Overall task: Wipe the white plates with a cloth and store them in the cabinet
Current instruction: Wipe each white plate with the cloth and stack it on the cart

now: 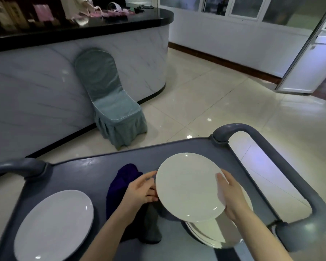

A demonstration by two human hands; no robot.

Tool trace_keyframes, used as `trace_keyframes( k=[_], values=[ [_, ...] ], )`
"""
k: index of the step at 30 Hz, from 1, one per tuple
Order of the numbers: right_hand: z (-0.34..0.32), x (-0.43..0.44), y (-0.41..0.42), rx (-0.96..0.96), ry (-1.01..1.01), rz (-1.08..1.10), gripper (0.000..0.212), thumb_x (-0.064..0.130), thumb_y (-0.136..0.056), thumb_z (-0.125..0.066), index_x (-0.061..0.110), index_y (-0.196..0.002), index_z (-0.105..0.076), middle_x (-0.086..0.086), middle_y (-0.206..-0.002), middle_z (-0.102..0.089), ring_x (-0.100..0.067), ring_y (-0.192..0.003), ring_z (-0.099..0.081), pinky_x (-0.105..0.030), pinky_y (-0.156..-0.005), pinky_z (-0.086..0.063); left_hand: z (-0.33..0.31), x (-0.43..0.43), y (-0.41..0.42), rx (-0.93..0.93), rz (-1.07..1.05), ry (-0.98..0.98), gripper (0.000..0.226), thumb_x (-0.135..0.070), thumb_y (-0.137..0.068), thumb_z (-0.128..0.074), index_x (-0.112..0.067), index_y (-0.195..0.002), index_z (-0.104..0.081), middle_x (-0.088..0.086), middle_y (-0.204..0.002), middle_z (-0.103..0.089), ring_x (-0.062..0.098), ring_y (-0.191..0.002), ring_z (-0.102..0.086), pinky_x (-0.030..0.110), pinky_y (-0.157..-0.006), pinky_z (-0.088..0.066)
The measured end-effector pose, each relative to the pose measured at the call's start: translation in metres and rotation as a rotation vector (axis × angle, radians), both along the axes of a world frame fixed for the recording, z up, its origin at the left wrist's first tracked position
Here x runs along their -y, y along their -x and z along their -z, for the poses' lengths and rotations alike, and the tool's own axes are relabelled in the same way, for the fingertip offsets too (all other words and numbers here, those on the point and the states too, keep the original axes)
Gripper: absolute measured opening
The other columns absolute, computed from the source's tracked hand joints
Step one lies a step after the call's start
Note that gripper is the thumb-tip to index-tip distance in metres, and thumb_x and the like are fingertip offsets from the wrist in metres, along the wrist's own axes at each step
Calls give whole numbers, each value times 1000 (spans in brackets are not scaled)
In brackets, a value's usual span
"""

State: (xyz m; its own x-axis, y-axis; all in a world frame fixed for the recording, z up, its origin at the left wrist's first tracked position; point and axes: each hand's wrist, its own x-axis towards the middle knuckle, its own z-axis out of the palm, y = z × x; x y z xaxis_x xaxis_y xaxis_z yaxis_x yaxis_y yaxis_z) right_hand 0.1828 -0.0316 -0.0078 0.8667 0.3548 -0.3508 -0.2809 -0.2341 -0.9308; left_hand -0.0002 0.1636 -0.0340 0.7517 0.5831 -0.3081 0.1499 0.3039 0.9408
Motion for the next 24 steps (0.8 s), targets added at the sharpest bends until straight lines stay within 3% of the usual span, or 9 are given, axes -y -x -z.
trace_keyframes(
  k=[4,7,9,11,14,16,18,20,24],
  values=[
    [2,-4,-4,45,69,-17,22,25,-101,-48,28,-101,-69,-1,-106,-72,-25,-95,-69,-43,-86,-56,27,-11,14,-303,-116,-539,29,-13,-90,-68,-21,-117,-64,-2,-101,-66,10,-93,-63,28,-88,-53],
    [2,1,-5,47,103,-11,22,33,-100,-52,32,-89,-71,6,-98,-74,-16,-87,-70,-34,-72,-55,48,-10,14,-425,15,-578,48,-22,-82,-77,-20,-126,-56,-4,-113,-52,10,-103,-53,19,-88,-43],
    [3,4,-2,39,97,-8,22,34,-99,-55,33,-85,-73,11,-92,-75,-11,-83,-71,-30,-67,-52,59,-9,10,-467,82,-634,42,-26,-82,-77,-17,-119,-60,-6,-108,-50,9,-99,-52,14,-82,-39],
    [5,6,0,29,94,-14,24,33,-99,-56,34,-84,-76,12,-89,-76,-14,-87,-70,-32,-73,-52,64,-9,8,-489,87,-718,28,-26,-84,-75,-13,-106,-64,-5,-100,-49,11,-93,-52,12,-76,-37],
    [4,5,5,46,100,-32,27,35,-99,-56,39,-80,-75,5,-84,-74,-21,-79,-68,-37,-82,-53,57,-12,8,-444,42,-744,16,-23,-88,-70,-11,-94,-62,0,-91,-54,12,-84,-53,20,-74,-39],
    [3,4,7,57,99,-41,21,36,-98,-55,31,-84,-70,-1,-92,-68,-27,-74,-66,-40,-88,-53,43,-15,12,-336,-13,-647,14,-20,-91,-66,-9,-87,-58,3,-81,-59,7,-73,-53,22,-69,-42],
    [3,0,9,58,104,-53,22,36,-98,-54,28,-85,-71,6,-80,-72,-12,-64,-68,-34,-76,-54,24,-19,15,-254,-81,-588,10,-19,-95,-60,-15,-87,-57,-1,-78,-62,3,-69,-55,16,-65,-41],
    [1,-7,13,52,115,-68,24,36,-97,-55,29,-85,-74,12,-75,-73,-10,-69,-66,-30,-65,-50,2,-24,15,-212,-141,-599,10,-20,-97,-56,-23,-87,-56,-8,-79,-63,2,-74,-57,17,-67,-42],
    [-5,-26,29,89,81,-114,31,32,-99,-54,38,-77,-74,18,-81,-72,-5,-78,-67,-27,-67,-47,-49,-34,14,-61,-118,-681,15,-22,-95,-57,-30,-82,-56,-14,-80,-64,5,-79,-59,20,-73,-47]
  ],
)
